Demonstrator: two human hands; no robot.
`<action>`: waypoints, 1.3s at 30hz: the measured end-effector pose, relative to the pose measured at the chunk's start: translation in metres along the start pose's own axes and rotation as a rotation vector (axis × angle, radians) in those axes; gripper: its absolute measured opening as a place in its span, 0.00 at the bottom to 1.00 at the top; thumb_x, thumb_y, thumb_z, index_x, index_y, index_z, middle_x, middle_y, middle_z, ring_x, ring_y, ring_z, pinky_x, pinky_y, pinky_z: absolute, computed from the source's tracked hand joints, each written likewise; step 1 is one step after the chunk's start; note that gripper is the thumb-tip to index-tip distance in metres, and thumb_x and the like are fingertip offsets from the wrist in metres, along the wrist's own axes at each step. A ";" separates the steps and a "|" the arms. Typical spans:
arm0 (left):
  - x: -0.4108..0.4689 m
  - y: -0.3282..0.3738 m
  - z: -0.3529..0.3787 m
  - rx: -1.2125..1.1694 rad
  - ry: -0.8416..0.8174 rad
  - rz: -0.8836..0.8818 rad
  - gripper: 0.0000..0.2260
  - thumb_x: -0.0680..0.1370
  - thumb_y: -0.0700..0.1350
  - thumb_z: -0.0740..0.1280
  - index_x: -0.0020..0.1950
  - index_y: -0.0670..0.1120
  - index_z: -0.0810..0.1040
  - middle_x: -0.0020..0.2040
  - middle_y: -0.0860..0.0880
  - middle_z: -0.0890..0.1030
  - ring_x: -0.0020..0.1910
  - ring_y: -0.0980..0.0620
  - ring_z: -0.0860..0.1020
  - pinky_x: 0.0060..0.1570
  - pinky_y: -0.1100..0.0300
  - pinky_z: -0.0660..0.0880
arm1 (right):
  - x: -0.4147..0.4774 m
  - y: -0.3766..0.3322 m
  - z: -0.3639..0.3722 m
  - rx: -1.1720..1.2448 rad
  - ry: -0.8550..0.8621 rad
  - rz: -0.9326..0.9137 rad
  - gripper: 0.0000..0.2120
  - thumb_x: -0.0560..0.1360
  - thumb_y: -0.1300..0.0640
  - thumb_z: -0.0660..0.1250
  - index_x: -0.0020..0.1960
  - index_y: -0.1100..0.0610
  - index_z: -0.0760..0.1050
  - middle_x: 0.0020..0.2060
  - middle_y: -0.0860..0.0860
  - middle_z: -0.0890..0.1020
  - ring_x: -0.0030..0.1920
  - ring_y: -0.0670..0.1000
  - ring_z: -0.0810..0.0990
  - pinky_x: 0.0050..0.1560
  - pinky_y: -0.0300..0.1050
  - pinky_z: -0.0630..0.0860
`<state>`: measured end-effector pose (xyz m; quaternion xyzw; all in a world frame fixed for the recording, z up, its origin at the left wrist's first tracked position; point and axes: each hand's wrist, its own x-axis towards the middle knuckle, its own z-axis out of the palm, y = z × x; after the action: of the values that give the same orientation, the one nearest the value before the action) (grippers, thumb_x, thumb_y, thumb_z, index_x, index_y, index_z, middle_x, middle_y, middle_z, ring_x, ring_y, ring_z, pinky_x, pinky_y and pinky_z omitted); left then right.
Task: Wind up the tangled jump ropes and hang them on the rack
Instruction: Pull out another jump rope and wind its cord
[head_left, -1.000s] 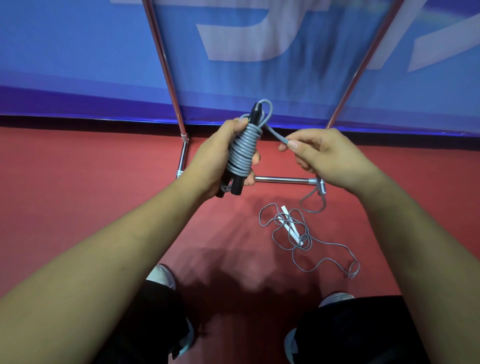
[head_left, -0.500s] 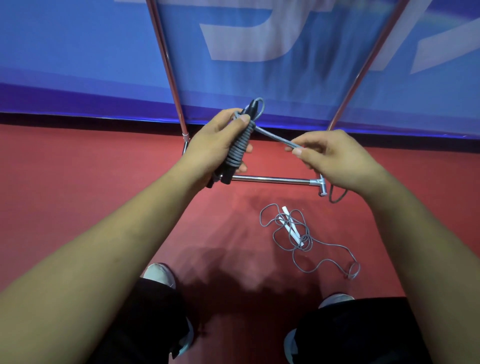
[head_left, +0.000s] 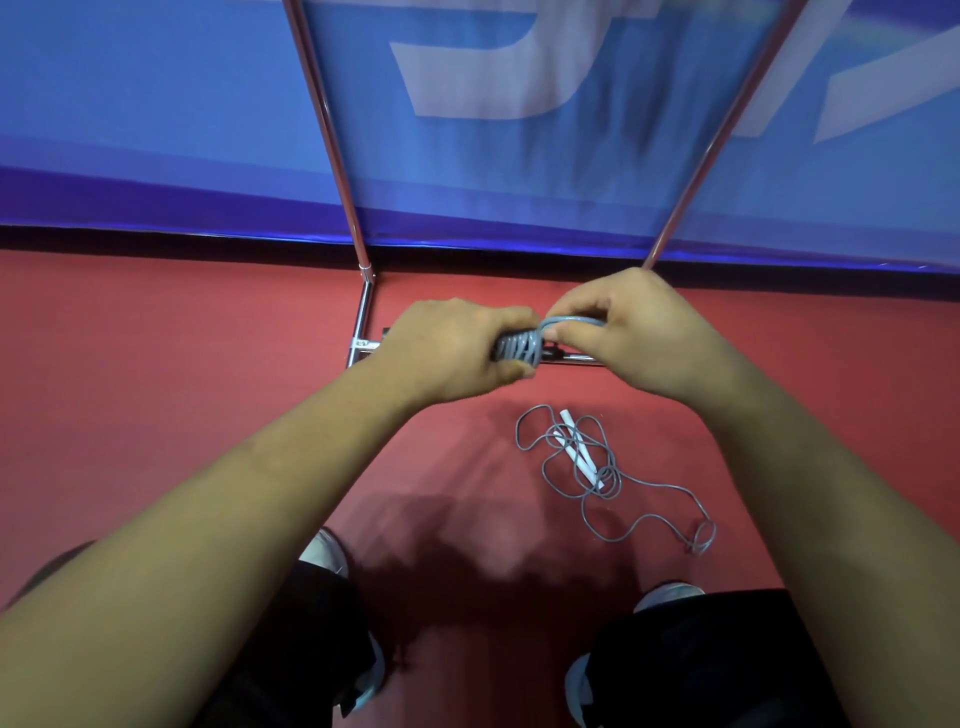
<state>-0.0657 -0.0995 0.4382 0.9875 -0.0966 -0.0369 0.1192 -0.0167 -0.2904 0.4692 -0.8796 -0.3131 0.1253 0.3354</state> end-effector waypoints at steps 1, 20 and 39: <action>-0.002 0.004 -0.001 -0.019 -0.028 0.006 0.24 0.74 0.69 0.65 0.68 0.66 0.71 0.45 0.56 0.82 0.50 0.48 0.79 0.43 0.57 0.65 | -0.001 0.001 -0.001 0.037 0.026 0.010 0.04 0.74 0.59 0.72 0.43 0.55 0.85 0.34 0.47 0.83 0.33 0.44 0.78 0.32 0.38 0.72; 0.005 0.010 0.009 -1.545 0.108 -0.114 0.18 0.78 0.53 0.67 0.66 0.50 0.74 0.43 0.40 0.77 0.34 0.44 0.76 0.33 0.53 0.75 | 0.000 0.023 -0.001 0.484 -0.109 0.159 0.14 0.81 0.65 0.63 0.60 0.51 0.80 0.33 0.56 0.76 0.27 0.48 0.74 0.30 0.39 0.74; 0.010 -0.014 0.005 -0.993 0.272 -0.364 0.14 0.75 0.51 0.75 0.54 0.49 0.75 0.42 0.54 0.80 0.37 0.49 0.79 0.39 0.53 0.77 | -0.002 -0.003 -0.004 -0.106 -0.186 -0.016 0.14 0.80 0.54 0.66 0.41 0.64 0.78 0.27 0.53 0.71 0.29 0.46 0.65 0.33 0.47 0.65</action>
<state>-0.0536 -0.0888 0.4296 0.8090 0.1212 0.0300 0.5743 -0.0174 -0.2919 0.4738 -0.8781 -0.3561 0.1871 0.2591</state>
